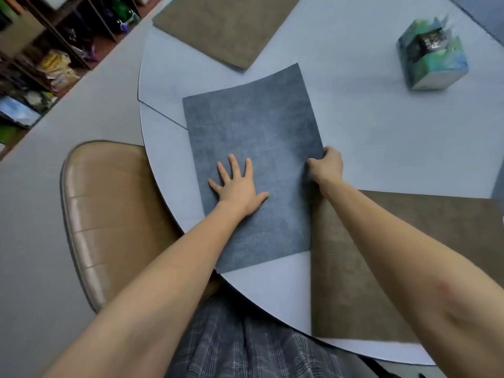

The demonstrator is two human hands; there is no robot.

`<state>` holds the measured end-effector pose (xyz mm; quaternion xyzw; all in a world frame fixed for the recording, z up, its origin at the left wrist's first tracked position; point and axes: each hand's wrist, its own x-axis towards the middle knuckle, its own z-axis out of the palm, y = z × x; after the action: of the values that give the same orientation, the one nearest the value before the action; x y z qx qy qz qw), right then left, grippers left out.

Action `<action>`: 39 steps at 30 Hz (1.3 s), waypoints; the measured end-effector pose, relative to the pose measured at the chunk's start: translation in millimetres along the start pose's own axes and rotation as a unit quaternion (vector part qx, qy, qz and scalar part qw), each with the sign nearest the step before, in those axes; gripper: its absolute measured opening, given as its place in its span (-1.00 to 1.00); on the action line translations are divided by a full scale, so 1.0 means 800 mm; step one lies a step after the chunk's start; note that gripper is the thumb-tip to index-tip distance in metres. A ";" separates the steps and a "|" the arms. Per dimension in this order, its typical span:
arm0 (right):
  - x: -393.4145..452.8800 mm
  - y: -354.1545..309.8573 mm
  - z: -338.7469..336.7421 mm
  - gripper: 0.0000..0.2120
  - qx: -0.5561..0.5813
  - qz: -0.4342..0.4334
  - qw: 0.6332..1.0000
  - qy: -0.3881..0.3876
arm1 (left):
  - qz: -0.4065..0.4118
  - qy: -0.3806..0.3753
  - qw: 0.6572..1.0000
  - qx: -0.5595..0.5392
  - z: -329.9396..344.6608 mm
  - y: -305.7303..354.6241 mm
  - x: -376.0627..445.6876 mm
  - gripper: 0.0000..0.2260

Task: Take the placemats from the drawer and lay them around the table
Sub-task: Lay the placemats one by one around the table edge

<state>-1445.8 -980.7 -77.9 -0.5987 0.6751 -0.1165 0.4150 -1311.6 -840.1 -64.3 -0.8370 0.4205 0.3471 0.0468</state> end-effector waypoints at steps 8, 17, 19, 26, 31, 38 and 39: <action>-0.007 -0.058 0.039 -0.94 0.088 -0.157 0.980 -0.083 | 0.000 0.039 0.998 -0.041 -0.020 0.008 0.013 -0.17; 0.026 -0.144 0.056 -0.80 0.050 -0.285 0.954 -0.079 | -0.004 0.064 0.997 -0.040 -0.045 -0.002 0.026 -0.26; 0.025 -0.129 0.049 -0.68 -0.008 -0.297 0.947 -0.122 | 0.015 0.028 0.999 -0.025 -0.043 0.004 0.024 -0.29; -0.007 0.020 -0.011 -0.59 -0.173 -0.243 0.952 -0.071 | 0.134 -0.023 0.989 0.062 -0.003 0.045 0.006 -0.36; -0.060 0.113 -0.066 -0.49 -0.250 -0.130 0.958 0.047 | 0.263 -0.003 0.955 0.134 0.038 0.068 -0.012 -0.39; -0.092 0.158 -0.039 -0.35 -0.319 -0.044 0.941 0.104 | 0.330 0.023 0.920 0.208 0.079 0.050 -0.020 -0.12; -0.096 0.150 -0.023 -0.35 -0.336 -0.091 0.933 0.090 | 0.330 0.027 0.922 0.200 0.079 0.048 -0.018 -0.11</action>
<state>-1549.0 -887.0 -112.8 -0.7491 0.6519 0.0266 0.1146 -1380.0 -832.0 -94.4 -0.6330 0.7349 0.2287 0.0839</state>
